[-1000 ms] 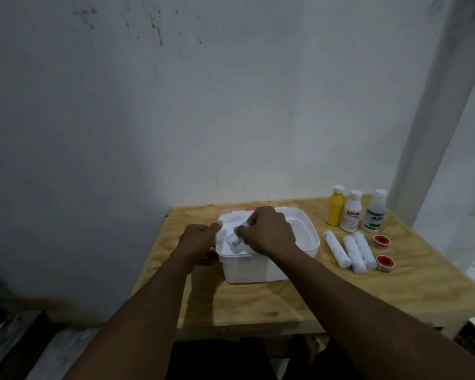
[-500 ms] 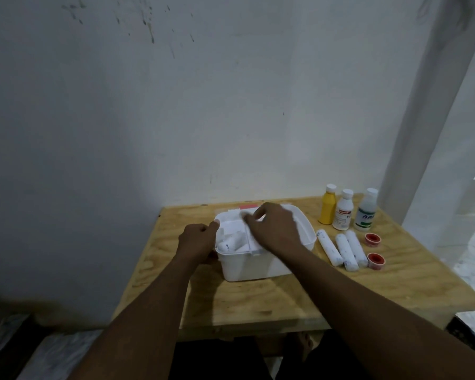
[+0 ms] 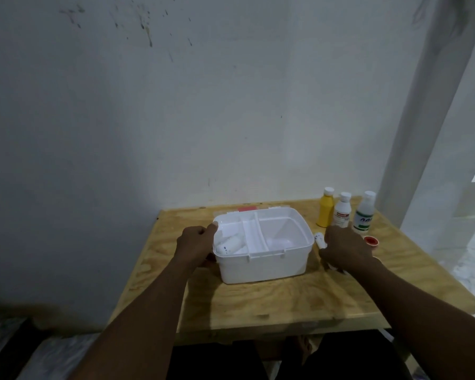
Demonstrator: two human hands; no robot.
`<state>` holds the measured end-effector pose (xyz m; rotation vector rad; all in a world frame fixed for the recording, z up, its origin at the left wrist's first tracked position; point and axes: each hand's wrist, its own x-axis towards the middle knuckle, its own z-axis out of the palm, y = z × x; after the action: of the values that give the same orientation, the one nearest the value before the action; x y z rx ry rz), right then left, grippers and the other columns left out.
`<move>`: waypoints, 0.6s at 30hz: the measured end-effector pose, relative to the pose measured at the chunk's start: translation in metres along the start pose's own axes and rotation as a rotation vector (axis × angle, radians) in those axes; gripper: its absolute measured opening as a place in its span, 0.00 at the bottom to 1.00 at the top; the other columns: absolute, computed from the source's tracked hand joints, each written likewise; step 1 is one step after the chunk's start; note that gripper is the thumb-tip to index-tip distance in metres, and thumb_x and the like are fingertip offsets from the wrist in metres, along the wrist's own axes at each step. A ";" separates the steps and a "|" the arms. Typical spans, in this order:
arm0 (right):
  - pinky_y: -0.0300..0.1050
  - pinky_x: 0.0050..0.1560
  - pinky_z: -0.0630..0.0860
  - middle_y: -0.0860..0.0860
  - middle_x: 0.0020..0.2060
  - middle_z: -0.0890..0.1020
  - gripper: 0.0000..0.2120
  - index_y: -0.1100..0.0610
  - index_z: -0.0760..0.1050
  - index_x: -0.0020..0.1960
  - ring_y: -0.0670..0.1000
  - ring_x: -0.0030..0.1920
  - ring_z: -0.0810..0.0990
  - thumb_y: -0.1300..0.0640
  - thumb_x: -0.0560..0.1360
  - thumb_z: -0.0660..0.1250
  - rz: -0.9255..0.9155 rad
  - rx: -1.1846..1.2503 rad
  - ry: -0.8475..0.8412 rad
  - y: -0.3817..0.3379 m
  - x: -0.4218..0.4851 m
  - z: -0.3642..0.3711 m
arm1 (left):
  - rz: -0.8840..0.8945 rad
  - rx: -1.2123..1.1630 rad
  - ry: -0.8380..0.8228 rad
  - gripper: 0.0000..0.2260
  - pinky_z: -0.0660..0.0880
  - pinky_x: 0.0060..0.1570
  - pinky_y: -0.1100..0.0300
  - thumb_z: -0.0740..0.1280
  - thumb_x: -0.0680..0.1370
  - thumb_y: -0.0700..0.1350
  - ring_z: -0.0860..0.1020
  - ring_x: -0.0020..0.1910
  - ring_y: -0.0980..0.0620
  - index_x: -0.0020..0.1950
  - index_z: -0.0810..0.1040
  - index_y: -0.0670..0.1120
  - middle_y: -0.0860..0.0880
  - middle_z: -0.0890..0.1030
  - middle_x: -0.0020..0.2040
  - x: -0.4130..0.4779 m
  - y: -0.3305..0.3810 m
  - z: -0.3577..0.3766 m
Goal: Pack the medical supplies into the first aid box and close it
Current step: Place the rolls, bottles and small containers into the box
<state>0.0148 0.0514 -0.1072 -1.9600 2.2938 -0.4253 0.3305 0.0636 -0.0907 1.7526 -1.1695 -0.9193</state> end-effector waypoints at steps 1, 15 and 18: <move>0.52 0.42 0.83 0.52 0.43 0.80 0.11 0.53 0.72 0.50 0.52 0.42 0.81 0.49 0.74 0.69 -0.003 0.008 -0.014 0.000 0.000 0.004 | -0.003 -0.004 -0.009 0.23 0.85 0.42 0.45 0.66 0.79 0.59 0.86 0.41 0.39 0.52 0.83 0.38 0.40 0.86 0.46 0.000 0.000 -0.001; 0.45 0.45 0.74 0.52 0.44 0.78 0.19 0.56 0.73 0.58 0.54 0.44 0.79 0.50 0.70 0.70 -0.112 0.563 0.301 -0.087 0.001 -0.078 | 0.001 -0.039 -0.073 0.22 0.81 0.31 0.56 0.65 0.79 0.61 0.86 0.39 0.40 0.52 0.83 0.43 0.43 0.86 0.46 -0.002 -0.003 -0.003; 0.47 0.45 0.78 0.54 0.46 0.82 0.20 0.52 0.72 0.57 0.55 0.44 0.82 0.48 0.68 0.70 -0.186 0.564 0.160 -0.122 -0.013 -0.062 | -0.001 -0.044 -0.078 0.22 0.82 0.33 0.55 0.65 0.79 0.62 0.86 0.39 0.41 0.51 0.83 0.43 0.43 0.86 0.47 -0.002 -0.004 -0.003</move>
<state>0.1176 0.0566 -0.0162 -1.8859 1.7884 -1.1377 0.3342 0.0670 -0.0925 1.6959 -1.1889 -1.0148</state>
